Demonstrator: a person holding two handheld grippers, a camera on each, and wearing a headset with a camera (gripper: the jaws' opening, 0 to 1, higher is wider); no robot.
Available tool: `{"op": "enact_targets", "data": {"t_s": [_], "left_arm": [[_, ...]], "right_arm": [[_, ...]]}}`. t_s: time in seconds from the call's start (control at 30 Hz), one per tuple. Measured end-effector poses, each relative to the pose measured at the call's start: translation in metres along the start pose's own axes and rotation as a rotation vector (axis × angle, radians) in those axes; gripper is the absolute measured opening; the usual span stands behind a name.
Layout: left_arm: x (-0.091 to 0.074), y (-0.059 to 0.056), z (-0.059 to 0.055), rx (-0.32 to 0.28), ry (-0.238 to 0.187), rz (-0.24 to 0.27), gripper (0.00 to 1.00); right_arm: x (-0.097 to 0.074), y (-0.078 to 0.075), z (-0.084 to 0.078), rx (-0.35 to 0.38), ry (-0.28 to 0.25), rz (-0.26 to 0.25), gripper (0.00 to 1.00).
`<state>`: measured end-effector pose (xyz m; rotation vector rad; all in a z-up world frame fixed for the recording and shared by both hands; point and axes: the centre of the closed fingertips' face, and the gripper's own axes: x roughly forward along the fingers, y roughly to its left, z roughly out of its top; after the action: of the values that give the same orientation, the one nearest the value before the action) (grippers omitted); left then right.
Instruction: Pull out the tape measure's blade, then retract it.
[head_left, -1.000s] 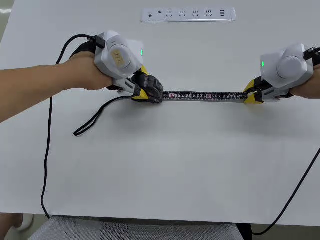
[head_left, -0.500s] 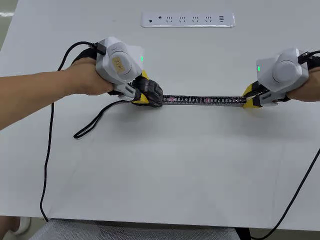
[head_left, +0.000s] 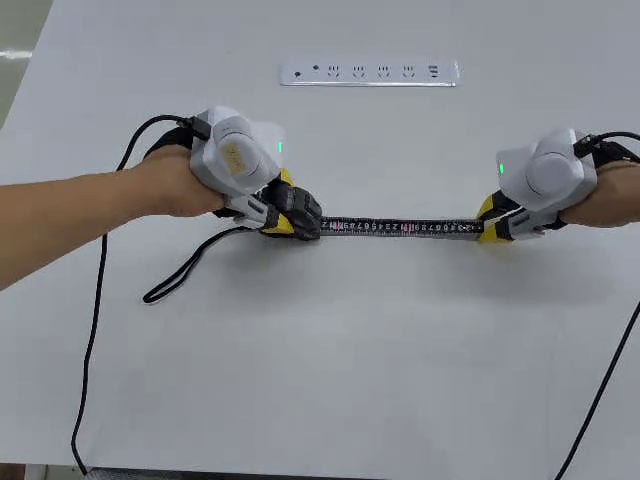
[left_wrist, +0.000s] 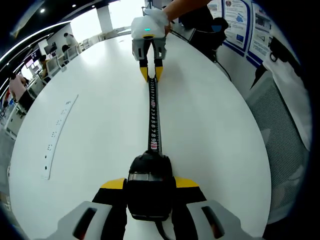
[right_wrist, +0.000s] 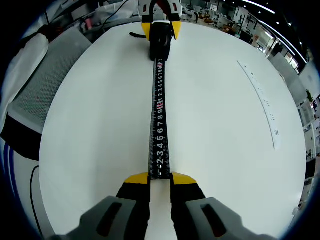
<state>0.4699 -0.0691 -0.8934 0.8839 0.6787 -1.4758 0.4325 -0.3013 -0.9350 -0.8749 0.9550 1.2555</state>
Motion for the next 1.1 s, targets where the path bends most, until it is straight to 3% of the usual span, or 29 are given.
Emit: {"op": "enact_targets", "data": {"t_s": [0.53,1.1], "left_arm": [[0.0003,-0.0008,0.0,-0.006,-0.01,0.004,0.33],[-0.0088,0.0039,-0.0018,-0.084,-0.035,0.062,0.38]], "right_arm": [[-0.0011,0.0001,0.0033,-0.005,0.006,-0.014,0.16],[-0.0022,-0.0016,0.0014,0.101,-0.015,-0.051,0.25]]}}
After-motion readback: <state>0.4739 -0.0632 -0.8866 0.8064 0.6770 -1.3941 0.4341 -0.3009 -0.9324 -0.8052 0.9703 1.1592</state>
